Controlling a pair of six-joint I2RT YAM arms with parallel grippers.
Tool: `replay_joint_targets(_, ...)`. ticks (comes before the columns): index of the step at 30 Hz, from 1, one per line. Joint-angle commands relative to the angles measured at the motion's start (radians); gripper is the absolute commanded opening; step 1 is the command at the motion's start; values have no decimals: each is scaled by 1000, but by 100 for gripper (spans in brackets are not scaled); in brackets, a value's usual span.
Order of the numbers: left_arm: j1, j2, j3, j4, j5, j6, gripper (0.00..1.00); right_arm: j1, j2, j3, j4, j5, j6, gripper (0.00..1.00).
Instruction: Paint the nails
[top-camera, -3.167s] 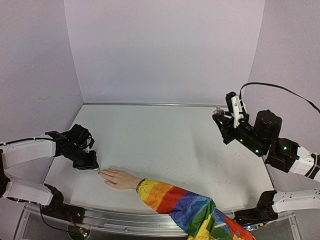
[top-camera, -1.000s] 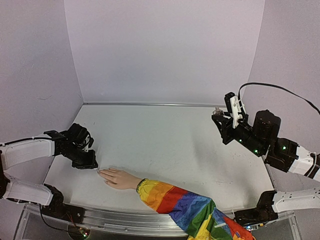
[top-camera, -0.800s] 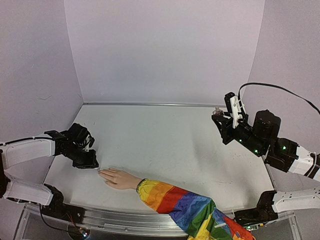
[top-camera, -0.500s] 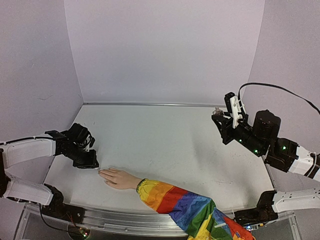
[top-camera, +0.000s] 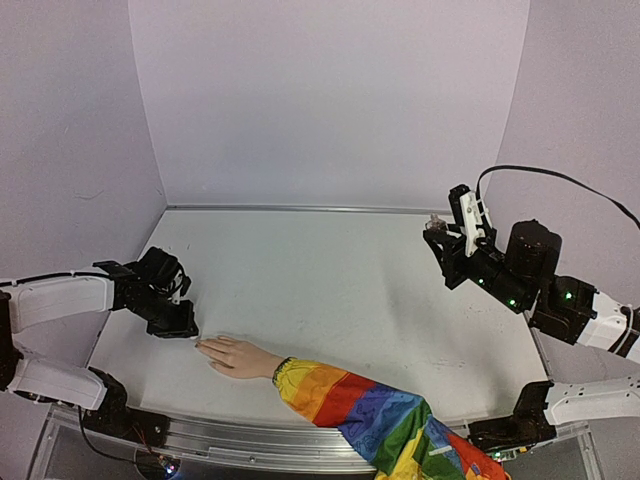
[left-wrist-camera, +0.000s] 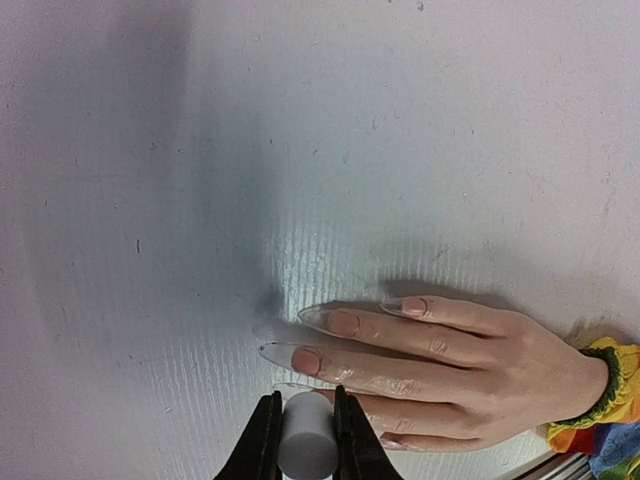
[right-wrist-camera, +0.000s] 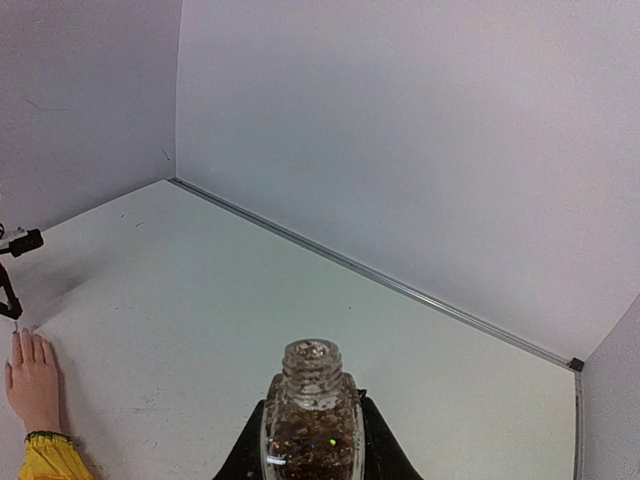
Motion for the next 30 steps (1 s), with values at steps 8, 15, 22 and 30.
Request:
replay_joint_targets(8,6,22,45,36,-14,20,0,-4,-7,10,59,4,9,0)
replay_joint_targets(15,7,25,40,31,-22,13,0,-4,-1,12,57,3,8,0)
replay_joint_targets(22,7,6,32,11,-61,4,0,-4,2,13,56,4,7,0)
replay_joint_targets(30,7,9,43,-15,-94,-15,0,-4,-1,11,55,3,11,0)
